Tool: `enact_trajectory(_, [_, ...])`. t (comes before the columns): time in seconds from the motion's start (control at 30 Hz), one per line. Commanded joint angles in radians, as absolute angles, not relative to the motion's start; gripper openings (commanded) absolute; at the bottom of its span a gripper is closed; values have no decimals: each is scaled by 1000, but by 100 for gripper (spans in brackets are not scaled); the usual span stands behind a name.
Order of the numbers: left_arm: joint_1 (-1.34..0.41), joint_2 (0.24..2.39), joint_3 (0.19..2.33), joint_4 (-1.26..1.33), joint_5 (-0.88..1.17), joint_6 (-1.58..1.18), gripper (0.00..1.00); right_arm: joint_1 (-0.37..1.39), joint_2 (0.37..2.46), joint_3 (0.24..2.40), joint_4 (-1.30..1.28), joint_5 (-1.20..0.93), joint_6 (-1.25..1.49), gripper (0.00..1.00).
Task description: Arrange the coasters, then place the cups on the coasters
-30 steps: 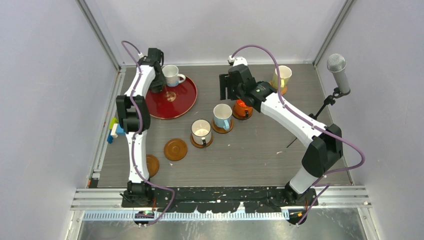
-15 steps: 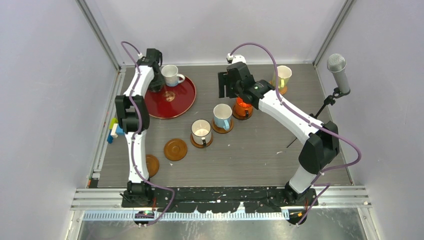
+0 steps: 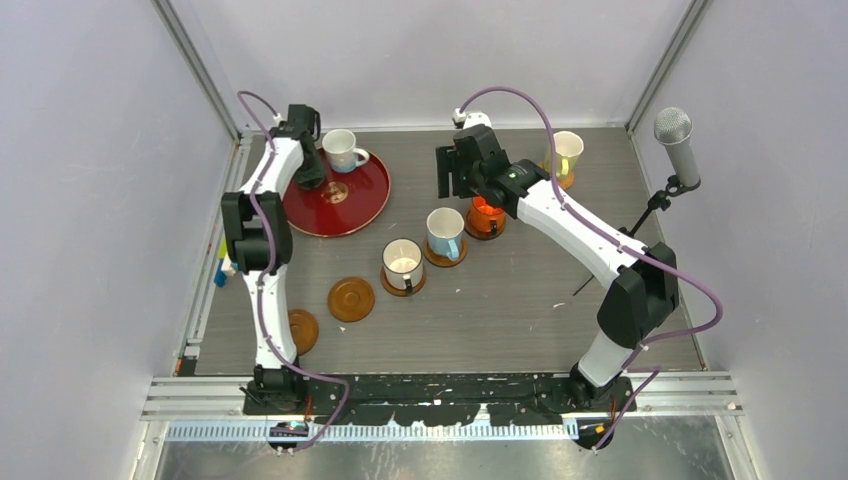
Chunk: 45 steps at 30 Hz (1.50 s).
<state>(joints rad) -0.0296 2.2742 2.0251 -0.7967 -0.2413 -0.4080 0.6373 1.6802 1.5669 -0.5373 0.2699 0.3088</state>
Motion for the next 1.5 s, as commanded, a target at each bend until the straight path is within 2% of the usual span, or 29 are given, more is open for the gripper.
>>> enact_trajectory(0.0, [-23,2128,1983,-718,-242,-410,0,633,1639,1578,-533,256,303,75])
enact_trajectory(0.53, [-58,1663,1542,-631,-205,-521,0,633,1576,1525,-542,275,269,75])
enact_trajectory(0.7, [-94,1507,1414,-735,-107,-576,0,634,1545,1508,-545,290,252,75])
enact_trajectory(1.03, [-265,1218,1203,-892,-119,-657,0,635,1468,1430,-534,335,198,75])
enact_trajectory(1.27, [-361,1123,1061,-952,-103,-707,0,635,1427,1395,-534,352,177,75])
enact_trajectory(1.47, [-415,1126,1013,-965,-119,-726,0,634,1399,1372,-539,357,172,75])
